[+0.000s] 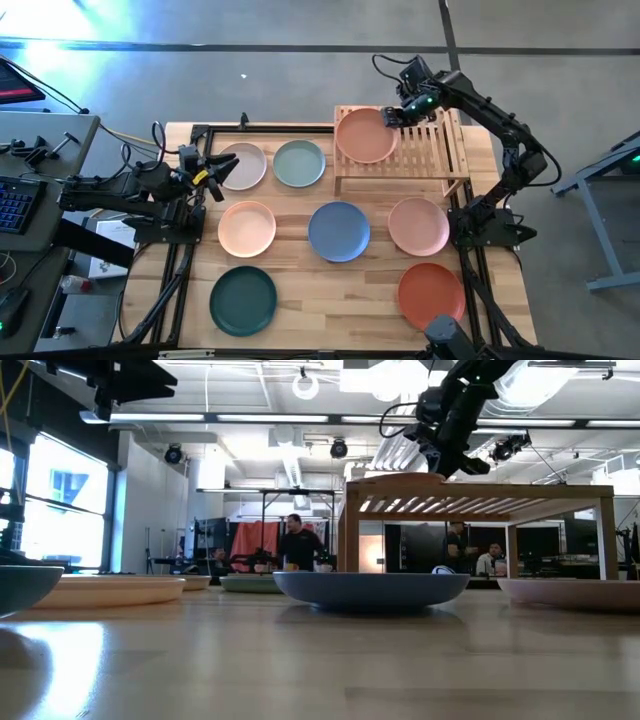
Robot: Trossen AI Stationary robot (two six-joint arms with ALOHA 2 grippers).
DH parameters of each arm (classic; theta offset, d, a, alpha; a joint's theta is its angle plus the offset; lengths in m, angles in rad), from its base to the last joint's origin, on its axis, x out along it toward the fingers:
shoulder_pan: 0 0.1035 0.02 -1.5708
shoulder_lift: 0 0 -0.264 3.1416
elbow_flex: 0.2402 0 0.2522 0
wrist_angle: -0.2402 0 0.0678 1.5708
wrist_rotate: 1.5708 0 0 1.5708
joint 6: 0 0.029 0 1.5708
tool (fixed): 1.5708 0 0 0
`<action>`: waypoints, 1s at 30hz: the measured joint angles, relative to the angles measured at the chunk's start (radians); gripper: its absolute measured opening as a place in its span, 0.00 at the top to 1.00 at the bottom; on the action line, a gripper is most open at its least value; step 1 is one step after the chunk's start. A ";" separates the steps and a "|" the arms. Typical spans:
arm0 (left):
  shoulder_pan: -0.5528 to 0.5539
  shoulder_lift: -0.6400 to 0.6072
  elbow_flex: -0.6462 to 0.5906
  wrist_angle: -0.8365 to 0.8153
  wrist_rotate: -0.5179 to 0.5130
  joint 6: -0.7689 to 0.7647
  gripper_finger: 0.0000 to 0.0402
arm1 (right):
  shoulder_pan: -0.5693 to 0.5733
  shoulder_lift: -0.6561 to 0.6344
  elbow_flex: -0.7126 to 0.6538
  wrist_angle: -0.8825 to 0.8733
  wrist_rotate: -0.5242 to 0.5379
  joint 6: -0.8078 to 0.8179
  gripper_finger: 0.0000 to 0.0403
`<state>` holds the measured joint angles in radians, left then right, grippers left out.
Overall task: Place and stack plates onto a shelf
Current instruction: Put the brown plate on the the shelf
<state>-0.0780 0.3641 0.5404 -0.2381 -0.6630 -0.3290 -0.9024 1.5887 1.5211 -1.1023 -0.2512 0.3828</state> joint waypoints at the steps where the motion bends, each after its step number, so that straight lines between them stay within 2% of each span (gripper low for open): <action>1: 0.000 0.000 0.000 0.004 0.000 0.000 0.78 | 0.000 0.000 0.000 0.000 0.000 0.000 1.00; 10: 0.000 0.000 0.000 0.011 -0.003 0.000 0.78 | 0.008 0.000 0.000 0.005 0.039 -0.022 1.00; 30: 0.000 0.000 0.000 0.010 -0.004 0.000 0.78 | 0.041 0.000 0.000 0.022 0.039 -0.017 1.00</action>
<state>-0.0780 0.3637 0.5404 -0.2279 -0.6666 -0.3290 -0.8612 1.5887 1.5208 -1.0801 -0.2123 0.3656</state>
